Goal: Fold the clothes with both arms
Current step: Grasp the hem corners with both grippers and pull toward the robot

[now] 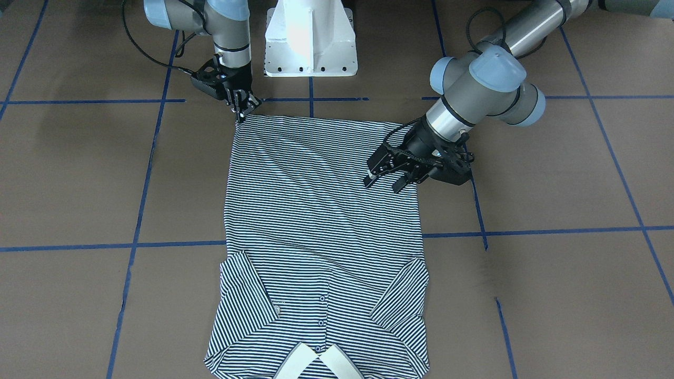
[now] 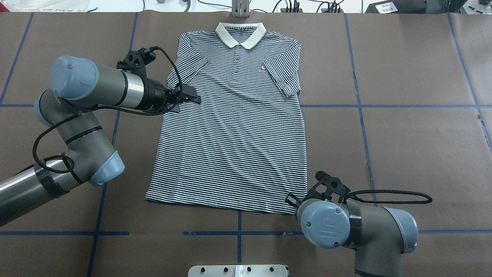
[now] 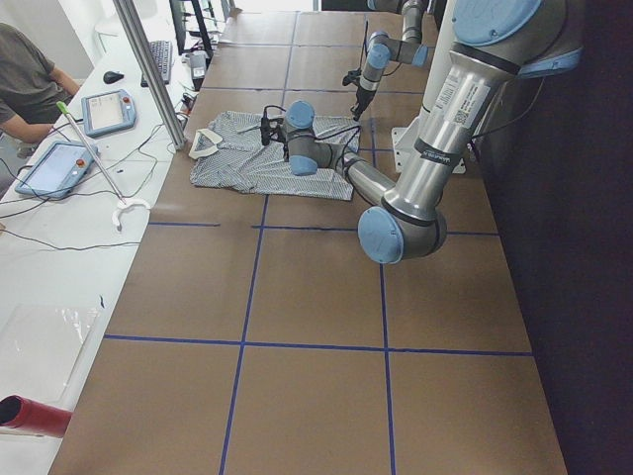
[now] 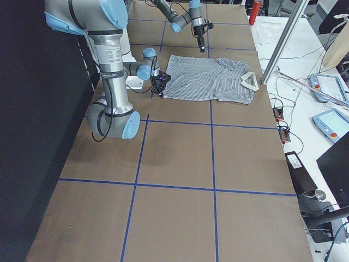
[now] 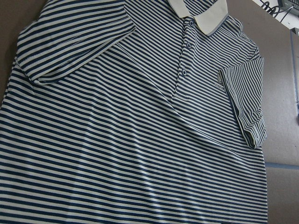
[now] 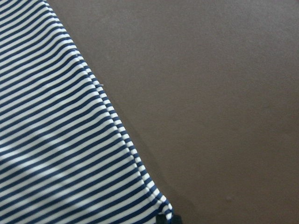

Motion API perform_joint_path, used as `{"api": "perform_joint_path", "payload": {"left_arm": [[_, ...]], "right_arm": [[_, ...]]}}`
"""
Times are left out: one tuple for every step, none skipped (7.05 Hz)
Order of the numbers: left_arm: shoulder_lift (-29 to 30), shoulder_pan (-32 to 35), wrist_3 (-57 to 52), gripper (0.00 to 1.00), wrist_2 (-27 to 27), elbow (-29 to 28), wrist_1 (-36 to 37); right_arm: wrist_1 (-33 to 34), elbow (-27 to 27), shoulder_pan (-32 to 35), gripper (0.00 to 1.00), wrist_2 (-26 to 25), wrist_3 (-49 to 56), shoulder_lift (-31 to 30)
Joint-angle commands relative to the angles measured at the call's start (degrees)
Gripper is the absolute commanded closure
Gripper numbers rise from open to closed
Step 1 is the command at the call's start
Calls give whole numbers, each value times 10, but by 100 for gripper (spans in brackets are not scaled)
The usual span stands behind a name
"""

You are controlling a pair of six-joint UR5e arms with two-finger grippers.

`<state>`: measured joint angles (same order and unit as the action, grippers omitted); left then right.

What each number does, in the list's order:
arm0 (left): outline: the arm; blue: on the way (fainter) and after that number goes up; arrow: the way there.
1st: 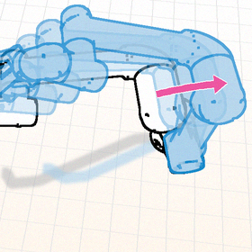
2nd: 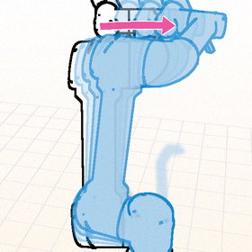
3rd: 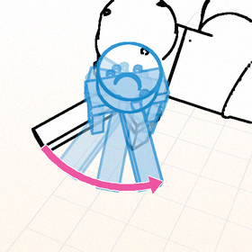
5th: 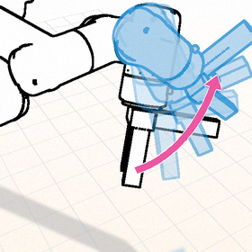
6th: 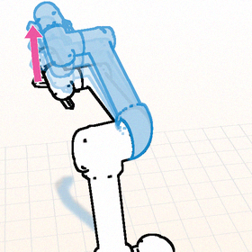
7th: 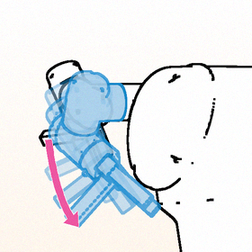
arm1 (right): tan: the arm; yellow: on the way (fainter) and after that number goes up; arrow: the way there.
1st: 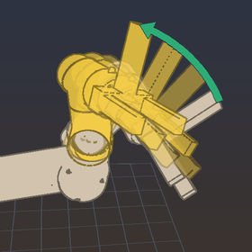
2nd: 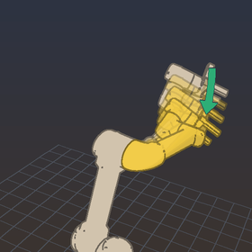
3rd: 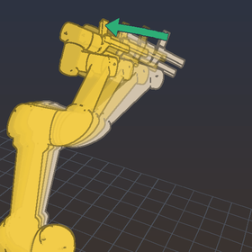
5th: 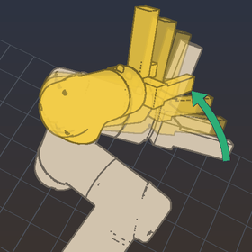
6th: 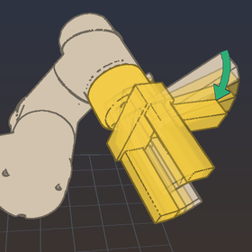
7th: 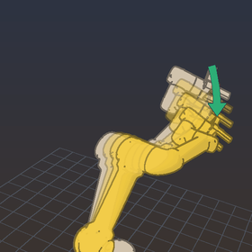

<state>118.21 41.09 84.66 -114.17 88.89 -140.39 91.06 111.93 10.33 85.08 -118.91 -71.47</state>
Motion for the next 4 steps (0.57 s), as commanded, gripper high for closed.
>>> {"api": "perform_joint_path", "payload": {"left_arm": [[-9, 1, 14, 16, 6, 19, 1], [-52, -2, 30, 16, 31, 76, 5], [-121, -14, 36, 16, 37, 151, 6], [-177, -56, 62, 16, 83, 210, 6]], "right_arm": [[0, 13, 1, 100, 5, 1, 2], [1, 31, 5, 100, 9, 1, -7], [3, 58, 4, 100, 11, 1, -35], [3, 78, 3, 100, 11, 1, -62]]}}
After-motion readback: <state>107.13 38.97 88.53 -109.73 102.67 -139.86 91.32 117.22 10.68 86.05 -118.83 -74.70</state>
